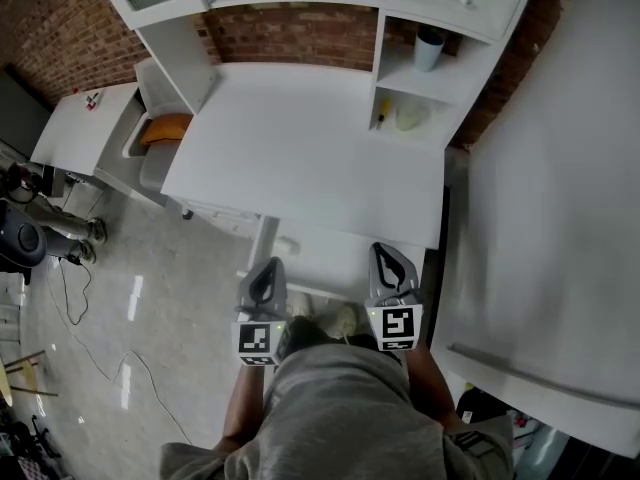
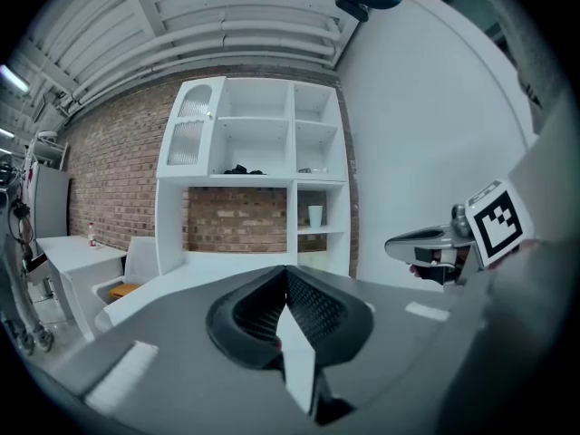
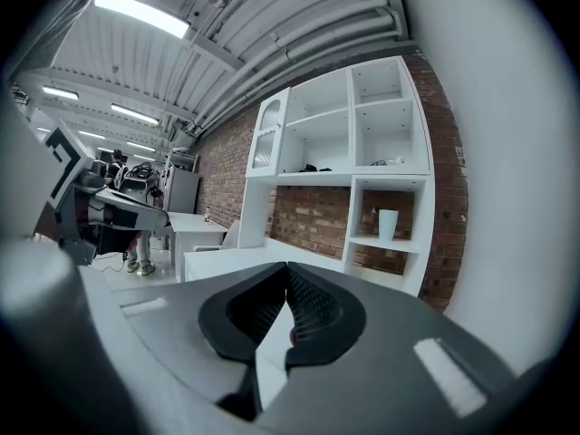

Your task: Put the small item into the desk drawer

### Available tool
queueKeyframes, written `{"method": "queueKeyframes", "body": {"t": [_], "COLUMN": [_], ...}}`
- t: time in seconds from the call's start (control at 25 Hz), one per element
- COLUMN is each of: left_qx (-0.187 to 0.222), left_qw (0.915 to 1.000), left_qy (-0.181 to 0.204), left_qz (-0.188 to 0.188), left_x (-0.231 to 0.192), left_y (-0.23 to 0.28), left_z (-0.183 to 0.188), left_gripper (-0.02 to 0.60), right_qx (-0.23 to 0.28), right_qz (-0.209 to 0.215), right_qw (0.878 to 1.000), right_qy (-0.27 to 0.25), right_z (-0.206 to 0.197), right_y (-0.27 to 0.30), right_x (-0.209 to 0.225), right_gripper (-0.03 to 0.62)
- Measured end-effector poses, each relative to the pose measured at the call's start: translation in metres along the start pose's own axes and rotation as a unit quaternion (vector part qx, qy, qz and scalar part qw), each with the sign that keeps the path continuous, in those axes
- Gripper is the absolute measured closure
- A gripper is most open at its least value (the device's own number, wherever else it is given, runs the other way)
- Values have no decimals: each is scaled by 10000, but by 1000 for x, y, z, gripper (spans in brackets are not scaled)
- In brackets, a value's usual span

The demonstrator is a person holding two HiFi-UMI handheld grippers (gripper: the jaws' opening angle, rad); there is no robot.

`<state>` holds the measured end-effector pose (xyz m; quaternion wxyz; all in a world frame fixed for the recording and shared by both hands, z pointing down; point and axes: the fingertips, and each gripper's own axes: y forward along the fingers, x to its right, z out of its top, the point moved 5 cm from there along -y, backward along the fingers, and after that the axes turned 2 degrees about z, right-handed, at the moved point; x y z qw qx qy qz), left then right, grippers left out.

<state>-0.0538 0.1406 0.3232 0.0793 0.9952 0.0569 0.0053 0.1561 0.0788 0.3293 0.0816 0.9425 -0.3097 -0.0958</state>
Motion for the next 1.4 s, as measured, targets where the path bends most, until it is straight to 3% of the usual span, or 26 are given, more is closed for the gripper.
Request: {"method": "queueKeyframes", "body": {"t": [1.4], "left_qx": [-45], "left_qw": [9999], "left_qy": [69], "left_qz": [152], "left_x": [4], "left_y": [0], "left_z": [1], "left_gripper": [569], "right_qx": [-27], "right_qz": [111], "right_qw": [9999], "right_qy": [6], "right_z": [-8], "right_y": [-6], "right_x": [5], "right_gripper": [591]}}
